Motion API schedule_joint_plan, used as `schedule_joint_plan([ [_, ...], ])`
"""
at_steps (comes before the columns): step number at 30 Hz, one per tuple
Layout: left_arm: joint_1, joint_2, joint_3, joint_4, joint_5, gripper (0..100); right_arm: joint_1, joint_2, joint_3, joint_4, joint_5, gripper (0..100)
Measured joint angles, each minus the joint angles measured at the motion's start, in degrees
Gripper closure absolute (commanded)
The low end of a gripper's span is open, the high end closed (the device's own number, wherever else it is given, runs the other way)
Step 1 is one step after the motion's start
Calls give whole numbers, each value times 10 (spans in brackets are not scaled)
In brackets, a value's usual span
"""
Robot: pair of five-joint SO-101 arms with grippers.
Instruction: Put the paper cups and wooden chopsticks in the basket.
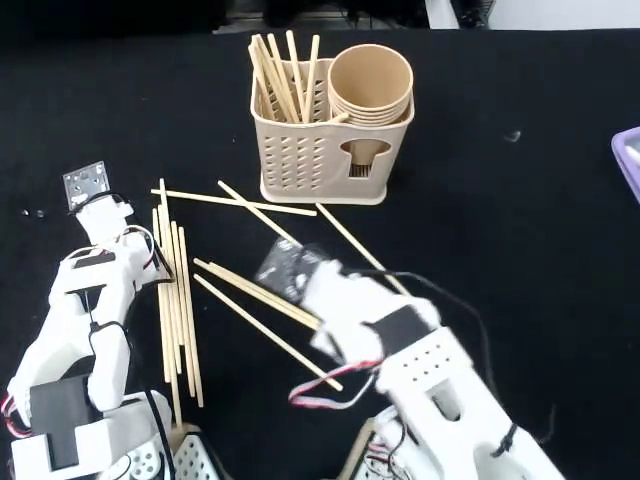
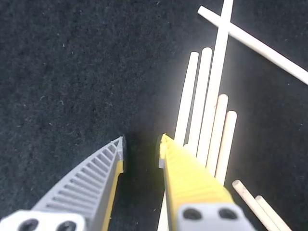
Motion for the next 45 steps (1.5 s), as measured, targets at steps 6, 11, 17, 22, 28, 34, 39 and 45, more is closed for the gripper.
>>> schedule_joint_plan([
  [6,0,0,0,0,0,866,-72,92,0,-130,-38,879],
  [11,0,0,0,0,0,866,-78,200,-1,-201,-38,880],
  [17,0,0,0,0,0,866,-66,306,-37,-235,-39,881],
  [22,0,0,0,0,0,866,-63,345,-65,-234,-38,989],
  [28,0,0,0,0,0,866,-62,347,-69,-220,-1,988],
  [34,0,0,0,0,0,866,-39,293,-60,-210,-2,988],
  [39,0,0,0,0,0,866,34,136,-7,-210,-37,988],
  [45,0,0,0,0,0,866,44,-78,65,-149,-65,988],
])
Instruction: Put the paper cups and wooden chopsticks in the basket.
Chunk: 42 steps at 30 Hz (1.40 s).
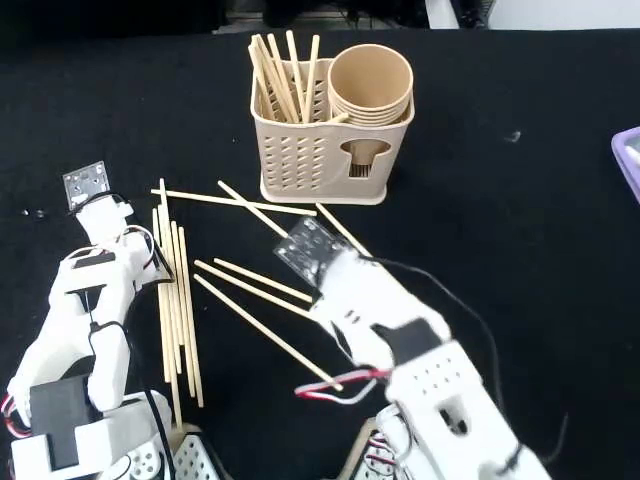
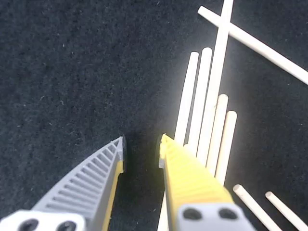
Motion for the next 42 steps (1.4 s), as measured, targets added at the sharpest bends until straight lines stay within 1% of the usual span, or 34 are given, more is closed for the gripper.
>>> schedule_joint_plan([
  [4,0,0,0,0,0,866,-14,-129,28,64,-18,988],
  [10,0,0,0,0,0,866,-14,-270,75,106,-21,988],
  [14,0,0,0,0,0,866,-16,-302,80,126,-21,978],
  [19,0,0,0,0,0,866,-76,-290,80,143,-20,881],
  [23,0,0,0,0,0,866,-82,-188,80,112,-20,870],
  [27,0,0,0,0,0,866,-83,-42,47,44,-22,868],
  [31,0,0,0,0,0,866,-84,127,-4,-17,18,867],
  [35,0,0,0,0,0,866,-84,276,-58,-49,54,848],
  [39,0,0,0,0,0,866,-84,360,-99,-55,76,770],
  [42,0,0,0,0,0,866,-84,386,-107,-58,81,767],
])
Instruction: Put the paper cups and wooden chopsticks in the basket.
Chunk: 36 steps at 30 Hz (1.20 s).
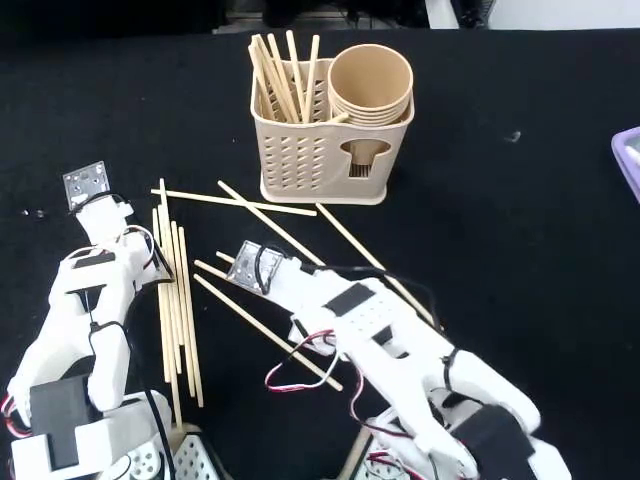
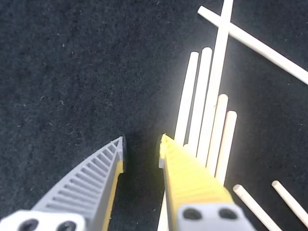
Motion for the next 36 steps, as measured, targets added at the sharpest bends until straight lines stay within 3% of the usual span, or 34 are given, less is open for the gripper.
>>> schedule_joint_plan([
  [5,0,0,0,0,0,866,0,2,0,-2,0,822],
  [10,0,0,0,0,0,866,0,2,0,-11,9,992],
  [20,0,0,0,0,0,866,0,2,0,-11,34,825],
  [31,0,0,0,0,0,866,0,53,-49,54,34,835],
  [36,0,0,0,0,0,866,0,132,-131,102,35,988],
])
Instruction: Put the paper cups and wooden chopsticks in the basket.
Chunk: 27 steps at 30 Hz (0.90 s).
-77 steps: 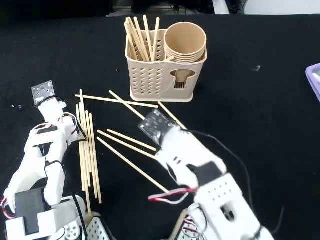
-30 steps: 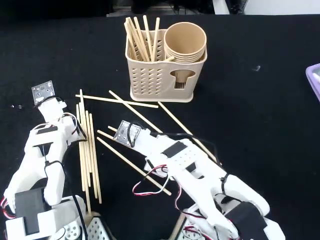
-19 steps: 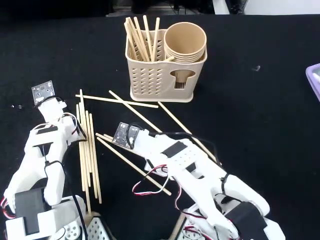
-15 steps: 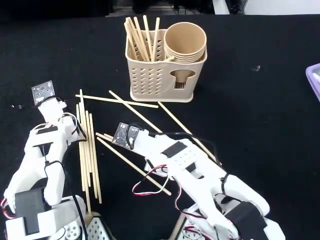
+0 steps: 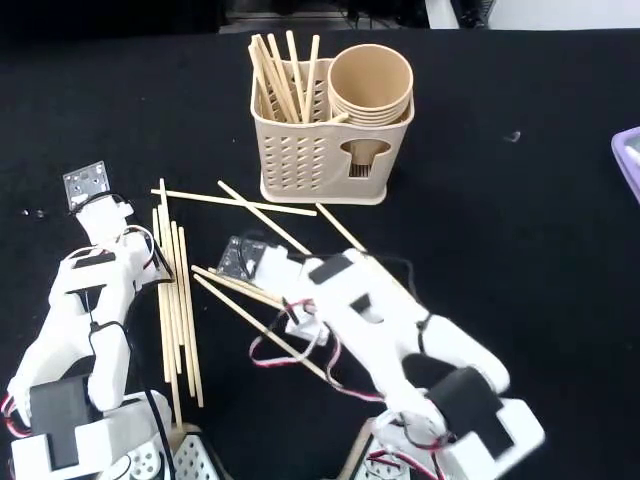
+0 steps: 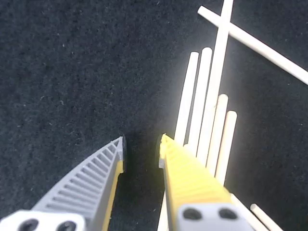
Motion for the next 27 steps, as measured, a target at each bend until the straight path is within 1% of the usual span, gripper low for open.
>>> schedule_joint_plan([
  [6,0,0,0,0,0,866,2,15,-16,3,0,988],
  [9,0,0,0,0,0,866,2,-16,9,-8,0,988],
  [11,0,0,0,0,0,866,3,-69,47,-10,0,988],
  [15,0,0,0,0,0,866,28,-221,125,-5,-29,988],
  [20,0,0,0,0,0,866,30,-411,207,-4,-39,988],
  [23,0,0,0,0,0,866,32,-485,221,9,-55,988],
  [27,0,0,0,0,0,866,40,-560,188,83,-91,988],
])
